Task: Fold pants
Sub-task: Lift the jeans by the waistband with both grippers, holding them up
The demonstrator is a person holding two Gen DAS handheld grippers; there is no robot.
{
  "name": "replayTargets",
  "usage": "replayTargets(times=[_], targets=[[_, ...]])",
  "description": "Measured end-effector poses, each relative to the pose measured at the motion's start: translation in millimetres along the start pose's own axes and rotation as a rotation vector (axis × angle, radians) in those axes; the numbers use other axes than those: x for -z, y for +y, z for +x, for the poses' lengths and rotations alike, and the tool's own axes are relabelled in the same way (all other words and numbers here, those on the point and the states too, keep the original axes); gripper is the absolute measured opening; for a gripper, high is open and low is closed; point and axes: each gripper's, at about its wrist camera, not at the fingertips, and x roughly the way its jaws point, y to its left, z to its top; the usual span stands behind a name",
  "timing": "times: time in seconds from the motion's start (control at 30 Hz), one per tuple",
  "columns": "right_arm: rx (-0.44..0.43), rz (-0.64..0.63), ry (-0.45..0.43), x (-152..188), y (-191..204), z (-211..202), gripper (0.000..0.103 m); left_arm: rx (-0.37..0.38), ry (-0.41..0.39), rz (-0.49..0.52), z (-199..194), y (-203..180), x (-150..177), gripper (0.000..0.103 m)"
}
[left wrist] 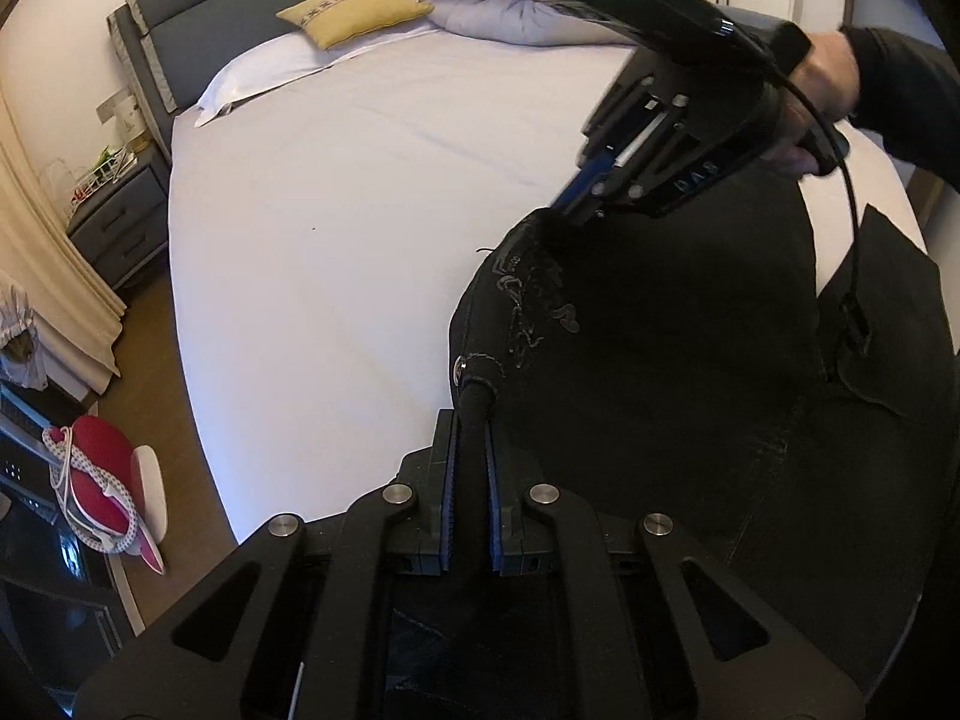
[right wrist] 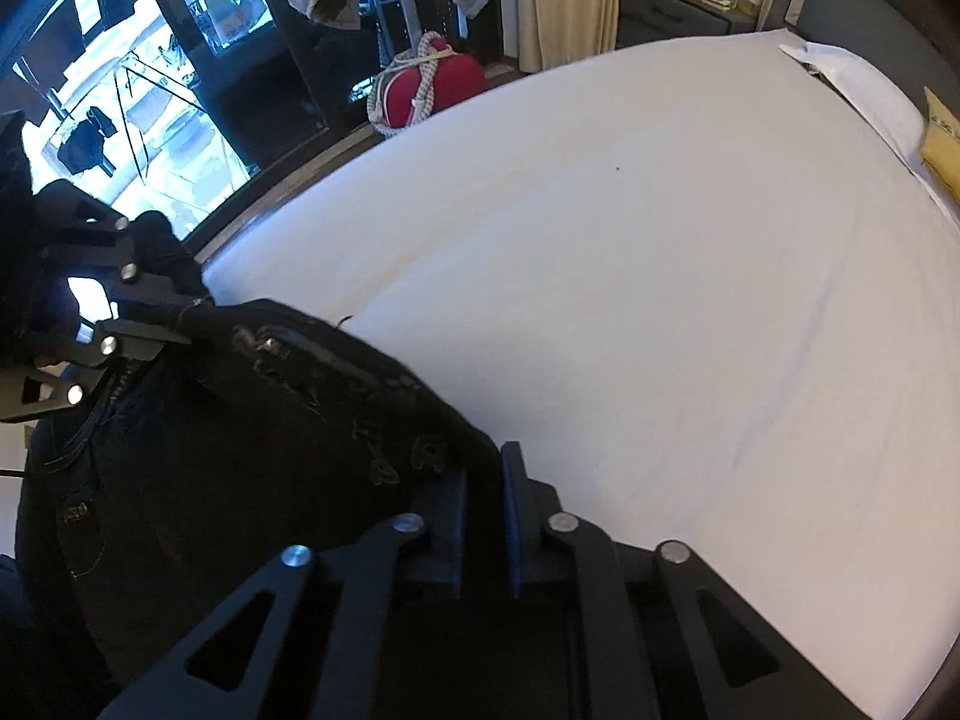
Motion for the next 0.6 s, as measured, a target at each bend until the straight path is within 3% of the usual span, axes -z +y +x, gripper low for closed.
replayTargets(times=[0.17,0.33,0.6], targets=[[0.025,0.028,-0.082,7,14,-21,0.009,-0.004,-0.017,-0.026,-19,-13,0,0.006],[-0.013,-0.007,-0.153,19,62,-38,0.007,-0.008,-0.031,-0.062,-38,-19,11,0.006],[-0.019,-0.119,-0.138,80,163,-39,0.008,-0.006,-0.014,-0.016,-83,-71,58,0.005]])
